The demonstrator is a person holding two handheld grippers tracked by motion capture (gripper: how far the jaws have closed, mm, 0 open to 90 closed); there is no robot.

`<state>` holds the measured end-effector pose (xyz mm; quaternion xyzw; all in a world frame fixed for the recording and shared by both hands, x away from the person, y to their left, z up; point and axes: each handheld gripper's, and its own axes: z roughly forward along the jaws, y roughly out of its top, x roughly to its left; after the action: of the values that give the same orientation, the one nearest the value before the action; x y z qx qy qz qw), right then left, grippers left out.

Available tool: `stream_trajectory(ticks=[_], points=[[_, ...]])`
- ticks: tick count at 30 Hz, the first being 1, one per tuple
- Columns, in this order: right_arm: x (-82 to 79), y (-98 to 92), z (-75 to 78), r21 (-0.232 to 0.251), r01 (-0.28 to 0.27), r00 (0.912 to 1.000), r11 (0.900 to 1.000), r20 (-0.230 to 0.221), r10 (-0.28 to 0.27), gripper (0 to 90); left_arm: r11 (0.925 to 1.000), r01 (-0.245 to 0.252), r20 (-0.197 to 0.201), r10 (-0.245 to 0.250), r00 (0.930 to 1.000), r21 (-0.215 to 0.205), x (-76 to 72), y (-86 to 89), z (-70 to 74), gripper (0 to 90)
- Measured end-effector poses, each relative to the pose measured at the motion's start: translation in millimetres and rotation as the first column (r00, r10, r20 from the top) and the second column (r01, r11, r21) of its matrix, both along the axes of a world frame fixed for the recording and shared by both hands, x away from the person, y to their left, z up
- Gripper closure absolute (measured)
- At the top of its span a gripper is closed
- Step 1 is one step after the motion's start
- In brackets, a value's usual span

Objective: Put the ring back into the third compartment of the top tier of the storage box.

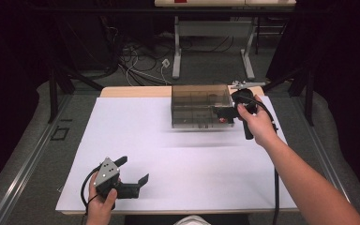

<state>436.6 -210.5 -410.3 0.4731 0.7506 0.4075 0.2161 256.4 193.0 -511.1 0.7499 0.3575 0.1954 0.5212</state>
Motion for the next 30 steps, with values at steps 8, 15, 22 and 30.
stream_trajectory(ticks=[8,15,22,30], points=[[-26.8,3.9,0.9,-0.042,-0.071,0.9959,0.997,0.053,0.073,4.5,1.0,0.005,-0.001,-0.005,1.0,0.004,0.0,-0.8,-0.1,0.2],[-53.5,4.2,1.1,-0.036,-0.103,0.99,0.994,0.093,0.106,4.4,1.0,0.005,-0.001,-0.005,1.0,0.003,-0.1,-0.6,0.0,0.2],[-78.8,2.0,-11.1,-0.009,-0.133,0.9828,0.991,0.128,0.133,4.6,1.0,0.007,0.0,-0.007,1.0,0.006,-0.4,-1.1,0.0,0.2],[-104.9,-3.7,-35.5,0.012,-0.152,0.9755,0.988,0.163,0.148,4.6,0.9999,0.01,-0.002,-0.01,0.9999,0.008,-0.3,-2.0,-0.4,0.2]])
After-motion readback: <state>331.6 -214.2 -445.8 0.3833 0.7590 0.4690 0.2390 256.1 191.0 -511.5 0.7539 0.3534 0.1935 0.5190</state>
